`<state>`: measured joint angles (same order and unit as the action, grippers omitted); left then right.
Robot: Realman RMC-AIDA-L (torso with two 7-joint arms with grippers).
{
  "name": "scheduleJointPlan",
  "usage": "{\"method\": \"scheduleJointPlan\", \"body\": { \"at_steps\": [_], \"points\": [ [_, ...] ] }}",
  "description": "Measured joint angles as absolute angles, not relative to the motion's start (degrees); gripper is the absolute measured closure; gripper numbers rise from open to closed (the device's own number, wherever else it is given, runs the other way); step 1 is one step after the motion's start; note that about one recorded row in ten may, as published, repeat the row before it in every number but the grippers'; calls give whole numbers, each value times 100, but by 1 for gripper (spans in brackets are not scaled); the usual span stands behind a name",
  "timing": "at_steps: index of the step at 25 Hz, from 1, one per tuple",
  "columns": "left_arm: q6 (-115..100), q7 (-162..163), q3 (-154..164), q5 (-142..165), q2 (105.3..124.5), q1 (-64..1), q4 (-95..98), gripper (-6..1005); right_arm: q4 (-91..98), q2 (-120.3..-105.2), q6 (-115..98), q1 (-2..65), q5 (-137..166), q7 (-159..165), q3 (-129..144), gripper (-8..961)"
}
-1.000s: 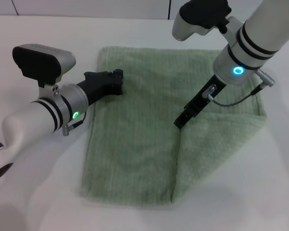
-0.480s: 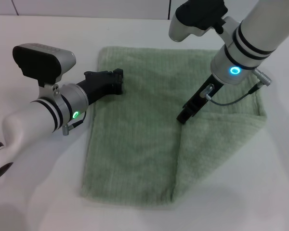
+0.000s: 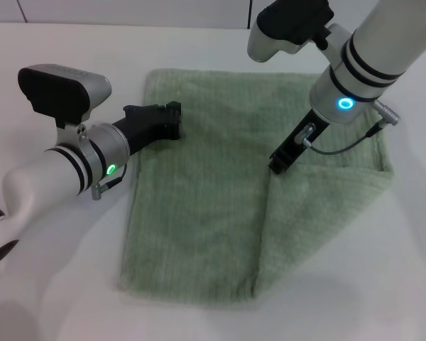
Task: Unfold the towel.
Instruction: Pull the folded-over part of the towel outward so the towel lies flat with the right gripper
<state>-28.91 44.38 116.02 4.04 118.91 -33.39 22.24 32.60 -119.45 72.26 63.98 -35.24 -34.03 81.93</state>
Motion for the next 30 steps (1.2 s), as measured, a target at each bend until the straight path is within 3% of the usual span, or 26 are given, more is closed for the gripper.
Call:
{"method": "scheduleJointPlan", "body": {
  "at_steps": [8, 30],
  "points": [
    [-2891, 4429, 11601, 404, 11891, -3331, 2223, 990, 3293, -11944, 7276, 6398, -3551, -3413, 8334, 900],
    [-2900, 4390, 11569, 404, 11877, -3314, 2239, 990, 4913, -11915, 9067, 6292, -3421, -3307, 8579, 905]
  ]
}}
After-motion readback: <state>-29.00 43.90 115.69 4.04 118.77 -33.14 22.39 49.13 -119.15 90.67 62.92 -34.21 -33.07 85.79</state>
